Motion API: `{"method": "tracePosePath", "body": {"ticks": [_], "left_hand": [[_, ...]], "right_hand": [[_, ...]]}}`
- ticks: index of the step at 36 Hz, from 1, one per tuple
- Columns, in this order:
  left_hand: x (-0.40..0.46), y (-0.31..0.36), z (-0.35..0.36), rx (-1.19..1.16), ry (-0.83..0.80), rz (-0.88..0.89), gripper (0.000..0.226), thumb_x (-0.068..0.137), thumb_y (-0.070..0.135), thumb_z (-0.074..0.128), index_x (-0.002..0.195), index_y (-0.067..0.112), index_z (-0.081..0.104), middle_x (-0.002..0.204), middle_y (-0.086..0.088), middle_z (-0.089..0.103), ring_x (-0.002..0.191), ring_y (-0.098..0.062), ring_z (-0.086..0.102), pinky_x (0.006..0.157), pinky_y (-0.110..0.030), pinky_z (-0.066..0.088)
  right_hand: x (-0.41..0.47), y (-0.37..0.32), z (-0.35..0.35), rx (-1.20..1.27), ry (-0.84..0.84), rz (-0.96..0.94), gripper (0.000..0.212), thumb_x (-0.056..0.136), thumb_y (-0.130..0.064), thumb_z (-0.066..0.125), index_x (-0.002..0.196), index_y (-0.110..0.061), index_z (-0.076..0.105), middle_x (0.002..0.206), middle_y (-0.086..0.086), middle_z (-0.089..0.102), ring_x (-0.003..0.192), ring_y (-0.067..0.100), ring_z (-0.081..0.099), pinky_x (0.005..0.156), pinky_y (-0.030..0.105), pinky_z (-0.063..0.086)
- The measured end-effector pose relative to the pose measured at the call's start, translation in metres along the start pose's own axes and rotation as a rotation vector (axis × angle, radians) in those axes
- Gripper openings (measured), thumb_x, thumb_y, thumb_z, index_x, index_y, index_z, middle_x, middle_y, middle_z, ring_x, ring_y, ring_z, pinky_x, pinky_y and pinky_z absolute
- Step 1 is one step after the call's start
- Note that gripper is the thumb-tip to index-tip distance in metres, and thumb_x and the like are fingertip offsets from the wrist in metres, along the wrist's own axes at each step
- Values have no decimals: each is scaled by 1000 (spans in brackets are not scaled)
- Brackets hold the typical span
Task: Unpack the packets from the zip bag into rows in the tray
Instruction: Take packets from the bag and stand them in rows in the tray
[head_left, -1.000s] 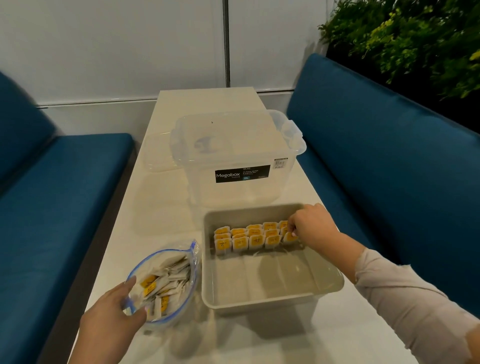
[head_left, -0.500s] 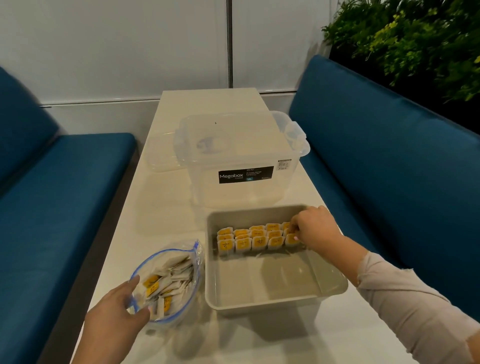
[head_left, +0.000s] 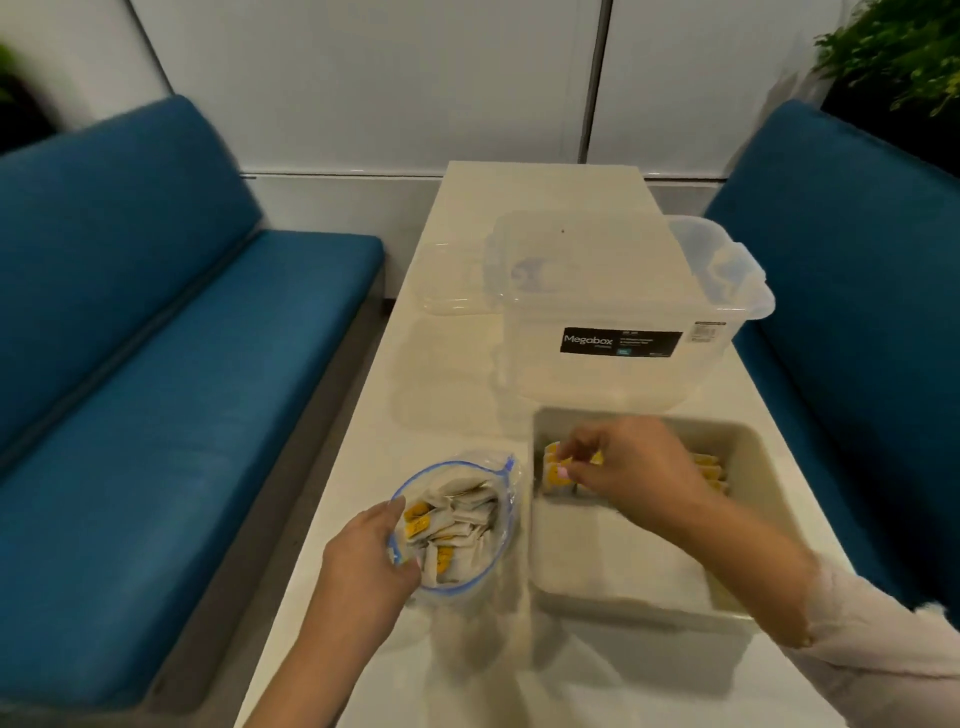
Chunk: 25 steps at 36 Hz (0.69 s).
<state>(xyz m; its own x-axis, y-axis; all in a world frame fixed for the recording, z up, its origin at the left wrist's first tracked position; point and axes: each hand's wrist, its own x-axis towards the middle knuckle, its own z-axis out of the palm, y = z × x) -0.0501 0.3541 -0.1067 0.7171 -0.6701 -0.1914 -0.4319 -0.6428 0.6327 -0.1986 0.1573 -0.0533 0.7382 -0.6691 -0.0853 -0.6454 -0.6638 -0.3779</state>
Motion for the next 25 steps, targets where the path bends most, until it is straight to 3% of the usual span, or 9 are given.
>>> {"method": "tracePosePath", "body": {"ticks": [6, 11, 16, 25], "left_hand": [[1, -3, 2, -40, -7, 29, 63, 75, 2, 63, 135, 16, 48, 131, 5, 53, 114, -12, 53, 90, -10, 35], [3, -6, 3, -43, -1, 54, 60, 74, 1, 62, 131, 17, 53, 130, 4, 54, 113, -12, 55, 95, -12, 36], [5, -8, 2, -45, -12, 73, 58, 72, 5, 62, 128, 19, 56, 127, 6, 56, 112, -10, 54, 94, -14, 39], [9, -11, 1, -15, -33, 69, 66, 75, 8, 62, 138, 20, 44, 134, 8, 50, 116, -8, 50, 90, -4, 29]], "right_hand": [[11, -65, 41, -99, -92, -252, 24, 92, -35, 54, 111, -35, 67, 106, -7, 70, 102, 17, 61, 80, 24, 41], [25, -99, 87, -454, -220, -480, 26, 90, -13, 50, 106, -23, 67, 102, 2, 69, 97, 25, 63, 73, 31, 38], [34, -112, 104, -571, -300, -465, 18, 89, -9, 53, 104, -9, 62, 108, 11, 65, 100, 30, 62, 70, 33, 37], [38, -111, 113, -597, -291, -498, 18, 92, -11, 48, 103, -10, 62, 105, 8, 66, 95, 28, 63, 67, 34, 36]]}}
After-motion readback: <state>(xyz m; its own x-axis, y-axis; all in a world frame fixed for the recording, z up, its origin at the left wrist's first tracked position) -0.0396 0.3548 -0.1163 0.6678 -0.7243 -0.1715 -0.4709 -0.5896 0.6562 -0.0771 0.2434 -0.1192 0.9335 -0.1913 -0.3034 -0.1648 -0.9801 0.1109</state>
